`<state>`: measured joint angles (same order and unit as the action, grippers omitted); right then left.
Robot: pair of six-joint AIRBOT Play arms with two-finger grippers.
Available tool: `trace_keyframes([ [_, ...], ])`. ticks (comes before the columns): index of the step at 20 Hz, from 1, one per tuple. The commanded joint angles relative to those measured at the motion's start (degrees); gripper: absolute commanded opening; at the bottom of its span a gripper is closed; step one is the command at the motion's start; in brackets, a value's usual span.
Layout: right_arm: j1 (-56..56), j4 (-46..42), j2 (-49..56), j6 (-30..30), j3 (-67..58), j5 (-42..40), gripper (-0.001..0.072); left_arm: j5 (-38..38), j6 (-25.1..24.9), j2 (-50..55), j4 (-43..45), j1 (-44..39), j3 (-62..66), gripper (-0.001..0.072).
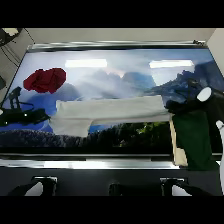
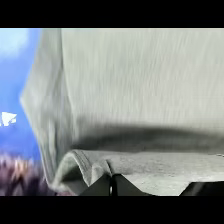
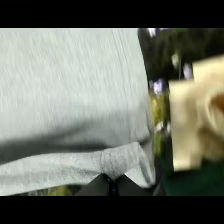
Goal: Fold the shirts.
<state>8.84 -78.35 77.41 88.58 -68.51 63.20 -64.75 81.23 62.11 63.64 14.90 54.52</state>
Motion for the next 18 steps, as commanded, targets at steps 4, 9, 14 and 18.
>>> trace_keyframes([
  [4,-5.1,-1.5,19.5,5.9,-19.9,-3.4,0.0045,0.2,1.5,22.3,-1.8,-0.1,18.1,0.0022],
  [9,-5.1,-1.1,25.9,8.7,-22.4,-5.0,0.0047,0.7,1.5,31.7,-1.7,-1.6,22.6,0.0023],
  [14,-4.6,1.9,27.7,8.6,-23.1,-2.6,0.0193,-0.2,6.0,34.4,-1.8,-1.8,22.9,0.0399],
  [18,2.4,8.9,26.3,2.3,-25.7,4.5,0.0611,-1.5,5.8,30.3,-1.8,-0.8,24.2,0.0462],
])
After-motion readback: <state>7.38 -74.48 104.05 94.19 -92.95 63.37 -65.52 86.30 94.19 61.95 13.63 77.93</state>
